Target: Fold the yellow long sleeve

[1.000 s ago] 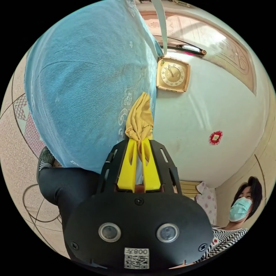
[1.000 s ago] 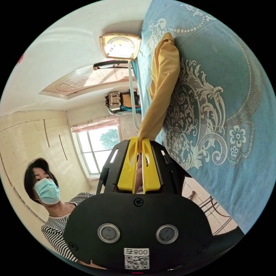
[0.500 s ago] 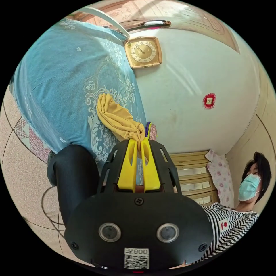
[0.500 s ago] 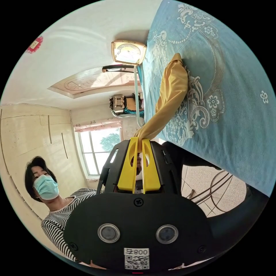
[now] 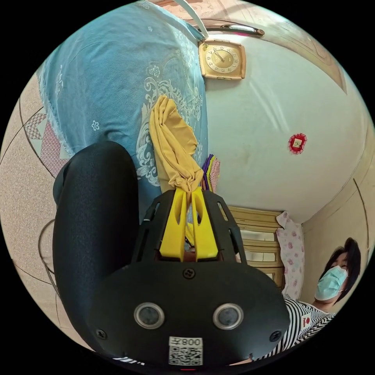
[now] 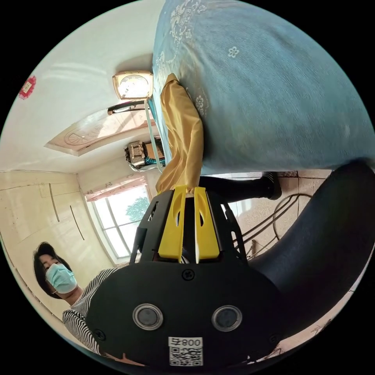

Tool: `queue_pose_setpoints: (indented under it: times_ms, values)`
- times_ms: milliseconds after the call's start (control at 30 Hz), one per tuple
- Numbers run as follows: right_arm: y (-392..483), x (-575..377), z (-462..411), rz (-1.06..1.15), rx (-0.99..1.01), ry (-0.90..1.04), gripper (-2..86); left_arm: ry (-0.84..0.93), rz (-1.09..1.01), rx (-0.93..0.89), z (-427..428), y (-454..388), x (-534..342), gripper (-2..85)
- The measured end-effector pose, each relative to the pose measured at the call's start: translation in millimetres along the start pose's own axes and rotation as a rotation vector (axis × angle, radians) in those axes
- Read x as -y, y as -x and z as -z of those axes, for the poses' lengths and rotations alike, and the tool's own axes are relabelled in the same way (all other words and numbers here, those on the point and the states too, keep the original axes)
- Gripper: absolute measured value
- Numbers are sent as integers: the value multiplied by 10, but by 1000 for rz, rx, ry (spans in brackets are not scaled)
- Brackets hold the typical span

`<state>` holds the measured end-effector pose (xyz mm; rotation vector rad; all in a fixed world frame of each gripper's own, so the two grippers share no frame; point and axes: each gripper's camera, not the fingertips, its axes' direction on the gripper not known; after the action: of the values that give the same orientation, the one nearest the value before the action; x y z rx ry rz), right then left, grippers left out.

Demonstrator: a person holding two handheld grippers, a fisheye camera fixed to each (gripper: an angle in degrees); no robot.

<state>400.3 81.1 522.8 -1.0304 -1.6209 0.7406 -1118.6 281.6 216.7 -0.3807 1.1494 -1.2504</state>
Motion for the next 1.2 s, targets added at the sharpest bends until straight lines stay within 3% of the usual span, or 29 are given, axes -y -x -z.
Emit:
queue_pose_setpoints:
  times_ms: [500,800,933,1200]
  values:
    - [67,-246,-1106,-6,301,116,107,-13,56,-71,-102,18,-116,27]
    - [-82,-235,-1122,-91,228,3,105,-24,85,-105,-138,46,-144,26]
    - [-193,-238,-1104,-130,282,-70,91,-19,78,-102,-176,18,-130,28]
    - [-204,-232,-1157,-120,285,-48,34,-12,78,-92,-258,-14,-91,33]
